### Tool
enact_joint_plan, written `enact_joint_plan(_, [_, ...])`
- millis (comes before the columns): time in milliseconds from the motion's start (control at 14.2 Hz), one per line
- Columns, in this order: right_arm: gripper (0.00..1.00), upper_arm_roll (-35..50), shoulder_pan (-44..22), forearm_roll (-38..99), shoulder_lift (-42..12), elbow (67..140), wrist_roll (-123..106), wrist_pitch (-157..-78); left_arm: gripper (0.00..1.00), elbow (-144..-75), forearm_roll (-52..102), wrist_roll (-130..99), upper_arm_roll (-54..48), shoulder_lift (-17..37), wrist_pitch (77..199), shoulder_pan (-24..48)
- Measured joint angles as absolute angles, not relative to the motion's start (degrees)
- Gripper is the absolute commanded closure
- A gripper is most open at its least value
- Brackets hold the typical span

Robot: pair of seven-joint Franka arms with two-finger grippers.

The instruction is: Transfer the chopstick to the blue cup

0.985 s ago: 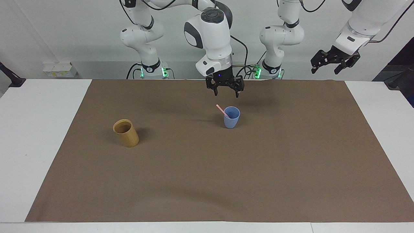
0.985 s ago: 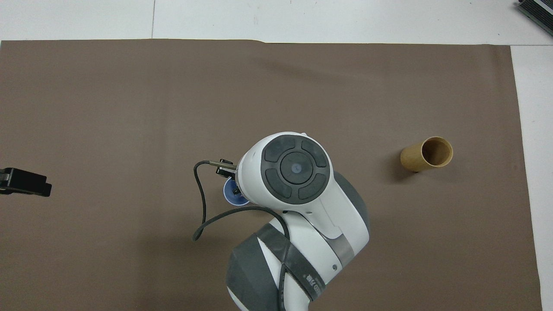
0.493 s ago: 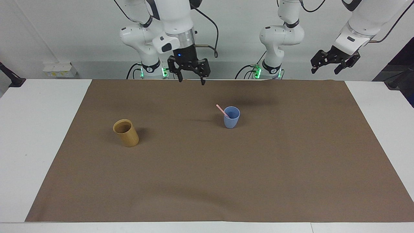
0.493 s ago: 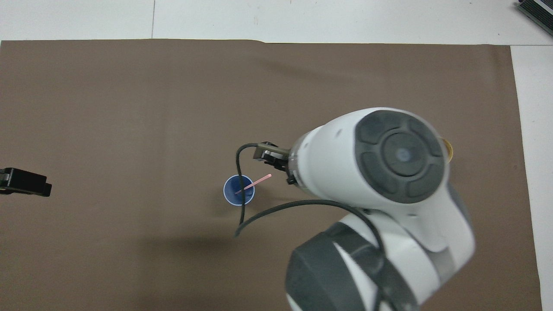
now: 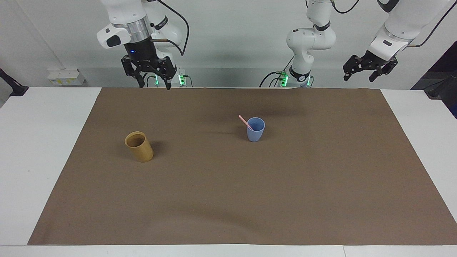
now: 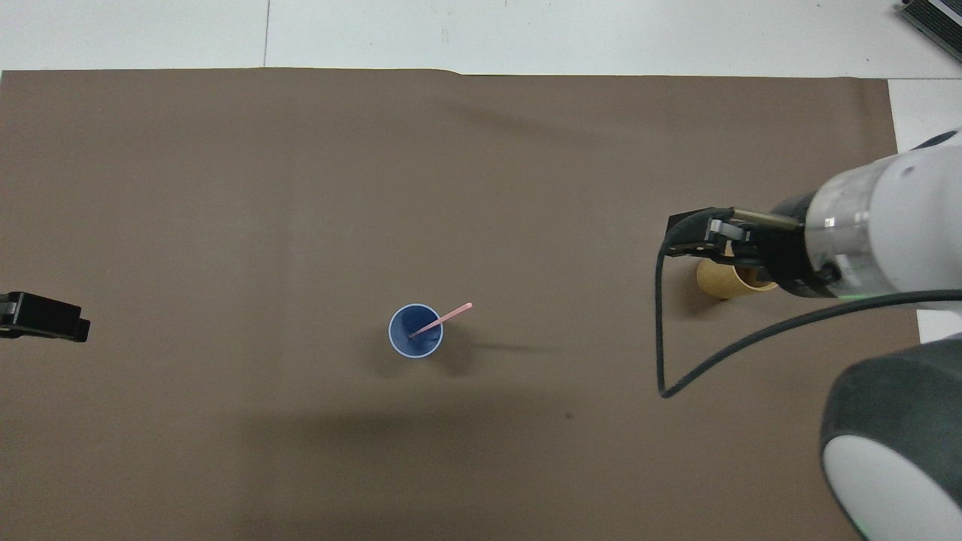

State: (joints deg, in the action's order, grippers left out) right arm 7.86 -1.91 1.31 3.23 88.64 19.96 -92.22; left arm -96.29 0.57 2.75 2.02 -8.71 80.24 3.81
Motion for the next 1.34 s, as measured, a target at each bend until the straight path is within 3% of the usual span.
enact_joint_plan(493, [0.0, 7.0, 1.8, -2.2, -1.5, 81.4, 13.4, -84.0, 0.0, -96.3, 0.6, 2.8, 2.0, -8.7, 80.2, 3.8])
enact_joint_plan(1337, [0.0, 7.1, 1.9, -2.2, 0.4, 85.3, 13.2, -85.4, 0.0, -96.3, 0.6, 2.8, 2.0, -8.7, 80.2, 3.8])
